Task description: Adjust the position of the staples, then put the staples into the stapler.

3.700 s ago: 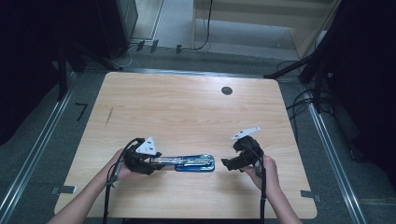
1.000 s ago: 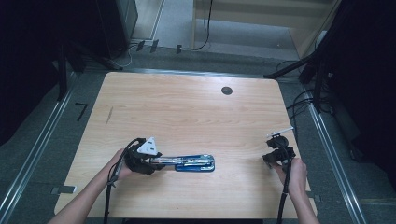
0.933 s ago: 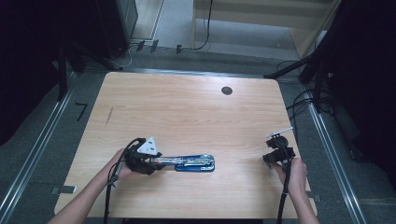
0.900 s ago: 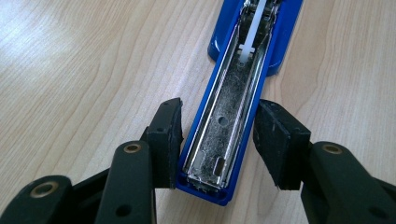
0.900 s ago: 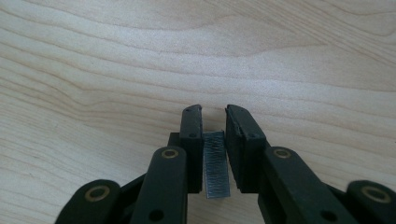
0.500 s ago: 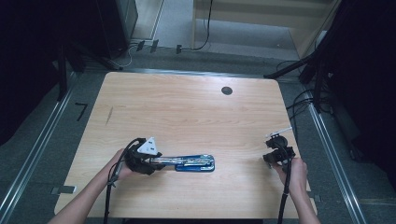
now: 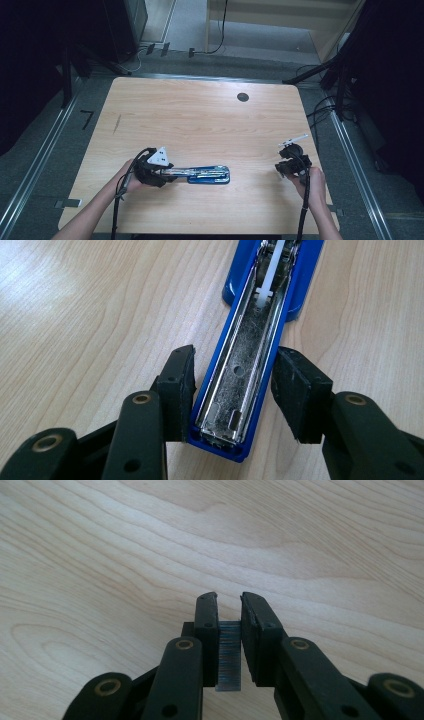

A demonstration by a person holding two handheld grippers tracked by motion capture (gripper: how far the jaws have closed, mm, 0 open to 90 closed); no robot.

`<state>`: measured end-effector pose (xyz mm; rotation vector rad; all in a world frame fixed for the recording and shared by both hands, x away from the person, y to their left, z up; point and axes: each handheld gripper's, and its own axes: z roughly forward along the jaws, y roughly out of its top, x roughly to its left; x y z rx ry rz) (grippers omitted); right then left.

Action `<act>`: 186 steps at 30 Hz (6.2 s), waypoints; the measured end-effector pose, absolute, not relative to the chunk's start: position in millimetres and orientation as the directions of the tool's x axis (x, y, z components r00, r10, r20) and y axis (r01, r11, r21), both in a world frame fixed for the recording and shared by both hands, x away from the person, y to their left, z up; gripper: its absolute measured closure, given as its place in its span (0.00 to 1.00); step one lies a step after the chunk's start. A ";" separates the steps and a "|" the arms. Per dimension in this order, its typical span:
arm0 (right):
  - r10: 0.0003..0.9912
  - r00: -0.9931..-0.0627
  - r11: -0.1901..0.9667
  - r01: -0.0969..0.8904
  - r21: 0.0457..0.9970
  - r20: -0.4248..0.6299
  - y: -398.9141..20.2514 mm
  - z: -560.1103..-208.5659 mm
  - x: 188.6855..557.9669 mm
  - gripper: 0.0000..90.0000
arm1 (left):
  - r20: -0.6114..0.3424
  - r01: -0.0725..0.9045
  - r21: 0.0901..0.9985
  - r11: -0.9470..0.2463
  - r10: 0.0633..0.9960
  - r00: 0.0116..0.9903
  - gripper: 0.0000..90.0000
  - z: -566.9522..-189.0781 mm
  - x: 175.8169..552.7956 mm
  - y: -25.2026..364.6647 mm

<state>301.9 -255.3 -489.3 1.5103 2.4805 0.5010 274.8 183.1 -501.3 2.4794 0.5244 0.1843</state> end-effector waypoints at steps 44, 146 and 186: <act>0.728 -0.682 0.599 0.681 0.420 0.069 -198.3 -480.7 289.6 0.89 | 0.010 0.313 0.582 -0.751 0.392 0.920 0.60 -502.7 276.4 182.1; 0.059 -0.998 0.810 0.028 0.585 -0.035 -87.5 -470.5 314.2 0.89 | 0.002 0.302 0.601 -0.740 0.380 0.925 0.59 -500.9 283.9 178.9; 0.184 -0.983 0.811 0.164 0.561 0.021 -104.9 -480.7 314.3 0.70 | 0.008 0.302 0.602 -0.739 0.384 0.923 0.58 -501.0 283.5 178.4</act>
